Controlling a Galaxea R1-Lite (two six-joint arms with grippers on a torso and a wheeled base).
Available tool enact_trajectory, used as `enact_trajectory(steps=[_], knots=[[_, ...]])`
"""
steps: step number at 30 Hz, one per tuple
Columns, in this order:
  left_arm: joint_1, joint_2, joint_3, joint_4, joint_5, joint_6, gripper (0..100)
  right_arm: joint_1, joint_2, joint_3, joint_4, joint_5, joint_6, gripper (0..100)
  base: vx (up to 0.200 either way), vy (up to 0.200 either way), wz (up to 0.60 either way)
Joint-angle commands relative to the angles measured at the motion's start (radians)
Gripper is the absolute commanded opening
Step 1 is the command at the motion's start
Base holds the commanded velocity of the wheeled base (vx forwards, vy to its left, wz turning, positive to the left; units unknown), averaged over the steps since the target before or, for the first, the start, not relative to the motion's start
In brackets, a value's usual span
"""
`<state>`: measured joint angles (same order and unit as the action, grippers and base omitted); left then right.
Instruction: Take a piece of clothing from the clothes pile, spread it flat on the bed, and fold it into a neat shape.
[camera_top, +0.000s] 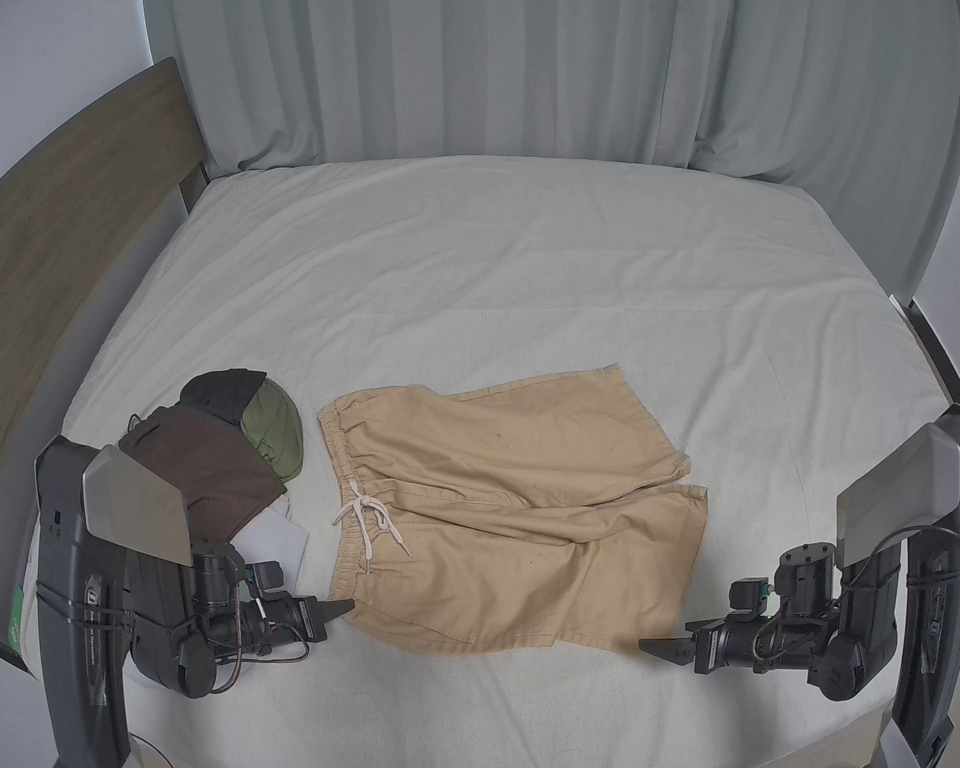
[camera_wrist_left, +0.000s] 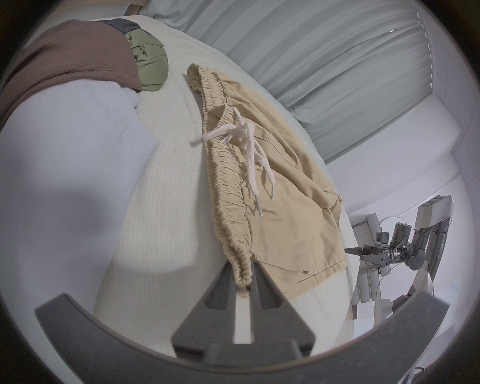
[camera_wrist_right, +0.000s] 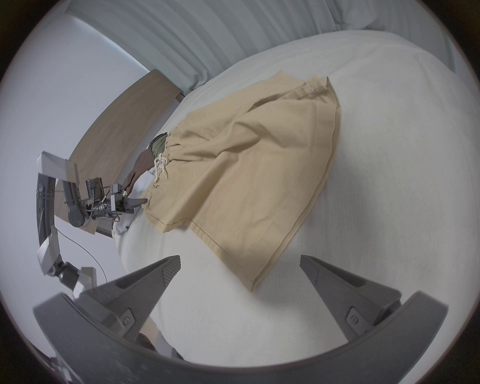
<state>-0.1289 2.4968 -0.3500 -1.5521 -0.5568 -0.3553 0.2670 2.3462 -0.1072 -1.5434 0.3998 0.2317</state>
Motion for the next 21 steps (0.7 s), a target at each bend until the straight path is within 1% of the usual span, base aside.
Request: enact_trajectory(steps=[1, 5, 21], knots=[[0.0, 0.002, 0.0, 0.0, 0.0, -0.001, 0, 0.024, 0.022, -0.017, 0.0, -0.001, 0.046, 100, 0.0, 0.0, 0.0], [0.0, 0.002, 0.0, 0.0, 0.0, 0.001, 0, 0.044, 0.028, -0.026, 0.0, -0.001, 0.075, 100, 0.0, 0.0, 0.0], [0.0, 0.007, 0.0, 0.0, 0.0, 0.001, 0, 0.054, 0.079, -0.057, -0.001, -0.004, 0.077, 100, 0.0, 0.0, 0.0]])
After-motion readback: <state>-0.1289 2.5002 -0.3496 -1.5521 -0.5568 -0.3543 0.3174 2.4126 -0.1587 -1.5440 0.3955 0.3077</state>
